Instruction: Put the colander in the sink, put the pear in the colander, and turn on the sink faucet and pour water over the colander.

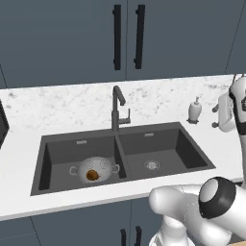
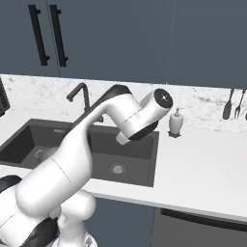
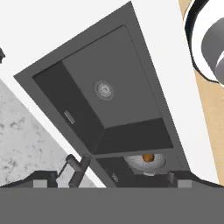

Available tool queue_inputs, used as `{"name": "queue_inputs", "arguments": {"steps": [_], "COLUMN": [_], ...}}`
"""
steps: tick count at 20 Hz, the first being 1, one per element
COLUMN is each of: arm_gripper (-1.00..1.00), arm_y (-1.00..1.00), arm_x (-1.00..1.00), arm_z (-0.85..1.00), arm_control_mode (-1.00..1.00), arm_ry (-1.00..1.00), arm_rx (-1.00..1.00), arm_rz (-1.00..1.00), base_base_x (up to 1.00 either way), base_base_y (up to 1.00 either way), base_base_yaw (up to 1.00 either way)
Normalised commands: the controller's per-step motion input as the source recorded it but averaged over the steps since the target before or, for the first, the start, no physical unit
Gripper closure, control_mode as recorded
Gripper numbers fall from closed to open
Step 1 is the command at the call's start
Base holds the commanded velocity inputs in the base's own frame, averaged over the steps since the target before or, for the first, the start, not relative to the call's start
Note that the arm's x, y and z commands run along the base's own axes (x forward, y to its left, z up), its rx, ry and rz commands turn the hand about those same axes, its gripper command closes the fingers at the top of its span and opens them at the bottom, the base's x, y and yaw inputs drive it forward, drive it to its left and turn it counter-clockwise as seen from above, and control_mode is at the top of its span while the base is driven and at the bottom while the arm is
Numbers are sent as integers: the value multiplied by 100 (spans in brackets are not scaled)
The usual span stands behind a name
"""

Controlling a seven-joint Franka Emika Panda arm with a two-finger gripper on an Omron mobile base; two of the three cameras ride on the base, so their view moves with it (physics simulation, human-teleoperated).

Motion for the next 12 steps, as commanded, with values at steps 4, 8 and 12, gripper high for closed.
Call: {"name": "queue_inputs", "arguments": {"steps": [4,8,12], "arm_gripper": [-100,-100,-100], "arm_y": [0,0,28], "arm_x": [9,18,44], "arm_z": [-84,-46,-30], "arm_control_mode": [-100,-100,-100], "arm_ry": [-15,-31,-18], "arm_rx": [29,35,23], "arm_rz": [0,0,0], "base_base_x": [0,0,0], "base_base_y": [0,0,0], "base_base_yaw": [0,0,0]}}
